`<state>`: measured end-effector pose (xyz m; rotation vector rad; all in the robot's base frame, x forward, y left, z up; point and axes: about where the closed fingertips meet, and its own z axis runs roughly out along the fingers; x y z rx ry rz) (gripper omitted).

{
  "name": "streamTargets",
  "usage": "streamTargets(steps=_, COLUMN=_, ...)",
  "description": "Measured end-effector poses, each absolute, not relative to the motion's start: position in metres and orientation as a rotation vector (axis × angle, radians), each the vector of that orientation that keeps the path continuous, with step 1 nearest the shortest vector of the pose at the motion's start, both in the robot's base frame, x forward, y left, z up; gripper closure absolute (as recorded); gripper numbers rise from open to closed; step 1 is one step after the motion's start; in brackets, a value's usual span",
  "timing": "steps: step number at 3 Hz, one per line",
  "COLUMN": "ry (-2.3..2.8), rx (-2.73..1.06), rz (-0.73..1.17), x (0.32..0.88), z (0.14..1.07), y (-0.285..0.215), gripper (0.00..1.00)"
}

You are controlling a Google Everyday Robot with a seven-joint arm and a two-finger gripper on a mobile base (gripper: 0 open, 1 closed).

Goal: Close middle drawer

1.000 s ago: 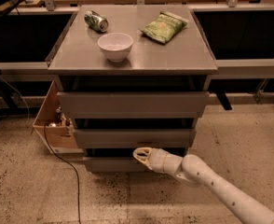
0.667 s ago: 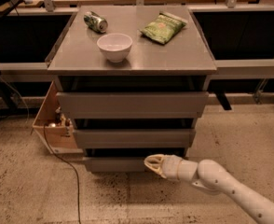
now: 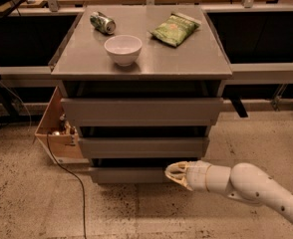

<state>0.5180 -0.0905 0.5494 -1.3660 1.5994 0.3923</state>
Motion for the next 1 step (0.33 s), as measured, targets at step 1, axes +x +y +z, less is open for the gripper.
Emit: streamTargets(steps=1, ry=1.577, rx=-1.42, rz=0.294, x=0.5251, z=0.5947, y=-0.0978, gripper=1.0)
